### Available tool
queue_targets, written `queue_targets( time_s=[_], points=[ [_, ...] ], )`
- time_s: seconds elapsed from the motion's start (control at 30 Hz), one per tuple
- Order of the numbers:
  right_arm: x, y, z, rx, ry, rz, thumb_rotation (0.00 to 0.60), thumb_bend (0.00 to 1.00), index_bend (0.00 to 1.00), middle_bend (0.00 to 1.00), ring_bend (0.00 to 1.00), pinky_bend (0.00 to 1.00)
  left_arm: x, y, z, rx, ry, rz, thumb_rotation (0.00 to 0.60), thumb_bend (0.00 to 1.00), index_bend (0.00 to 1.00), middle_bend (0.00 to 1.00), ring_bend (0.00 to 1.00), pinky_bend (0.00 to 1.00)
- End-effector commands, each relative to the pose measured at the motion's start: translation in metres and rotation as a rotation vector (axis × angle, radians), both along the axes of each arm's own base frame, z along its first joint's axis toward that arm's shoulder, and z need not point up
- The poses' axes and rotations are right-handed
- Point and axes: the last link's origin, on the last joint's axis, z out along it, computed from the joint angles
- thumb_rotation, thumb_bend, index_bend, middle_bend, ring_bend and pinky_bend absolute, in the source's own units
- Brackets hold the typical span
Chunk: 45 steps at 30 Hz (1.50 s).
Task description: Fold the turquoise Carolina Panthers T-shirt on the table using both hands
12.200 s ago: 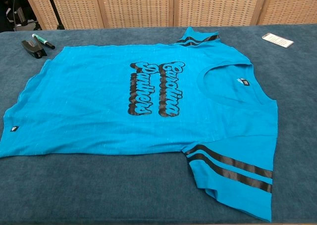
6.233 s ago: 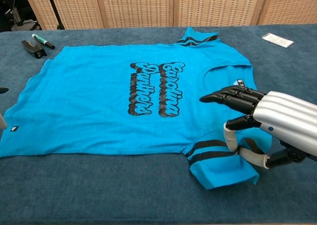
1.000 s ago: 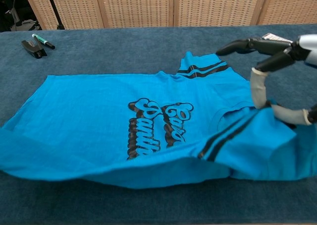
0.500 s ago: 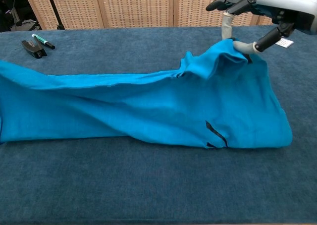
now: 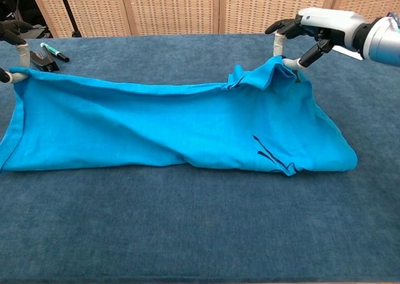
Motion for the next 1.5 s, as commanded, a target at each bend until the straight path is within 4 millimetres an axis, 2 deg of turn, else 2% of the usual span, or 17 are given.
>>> queue_targets(
  time_s=[0.03,0.57,0.6,0.67,0.7,0.77,0.8,1.1,1.5],
  points=[
    [-0.001,-0.019,-0.018,0.015,-0.02,-0.075,0.6,0.54,0.65,0.1,0.0,0.06,0.003,0.017,-0.012,0.001,-0.001,0.026,0.6,0.51,0.73,0.0,0.0,0.0],
    [-0.004,-0.042,-0.03,-0.001,-0.002,-0.119,0.6,0.54,0.65,0.1,0.0,0.06,0.009,0.038,-0.035,0.003,0.058,0.072,0.6,0.48,0.72,0.0,0.0,0.0],
    [-0.004,-0.043,-0.031,-0.002,-0.002,-0.121,0.6,0.54,0.65,0.1,0.0,0.06,0.009,0.038,-0.036,0.002,0.061,0.077,0.6,0.48,0.66,0.0,0.0,0.0],
    [-0.004,-0.045,-0.033,-0.004,0.001,-0.127,0.6,0.54,0.65,0.1,0.0,0.06,0.011,0.04,-0.037,0.002,0.07,0.084,0.6,0.47,0.43,0.0,0.0,0.0],
    [-0.004,-0.046,-0.034,-0.006,0.006,-0.129,0.6,0.54,0.65,0.1,0.0,0.06,0.011,0.04,-0.037,-0.003,0.072,0.088,0.6,0.46,0.25,0.0,0.0,0.0],
    [-0.004,-0.047,-0.035,-0.01,0.012,-0.13,0.6,0.54,0.65,0.1,0.0,0.06,0.012,0.041,-0.036,-0.017,0.069,0.092,0.6,0.44,0.04,0.0,0.0,0.0],
    [-0.003,-0.048,-0.035,-0.011,0.013,-0.131,0.6,0.54,0.65,0.1,0.0,0.06,0.012,0.041,-0.035,-0.02,0.069,0.095,0.6,0.43,0.0,0.0,0.0,0.0],
    [-0.002,-0.054,-0.037,-0.02,0.017,-0.146,0.6,0.56,0.65,0.1,0.0,0.06,0.017,0.04,-0.021,0.007,0.031,0.074,0.6,0.39,0.0,0.0,0.0,0.0],
    [0.008,-0.066,-0.041,-0.051,0.035,-0.177,0.6,0.57,0.65,0.11,0.0,0.06,0.022,0.018,-0.002,0.02,0.0,0.028,0.6,0.41,0.0,0.0,0.0,0.0]
  ],
)
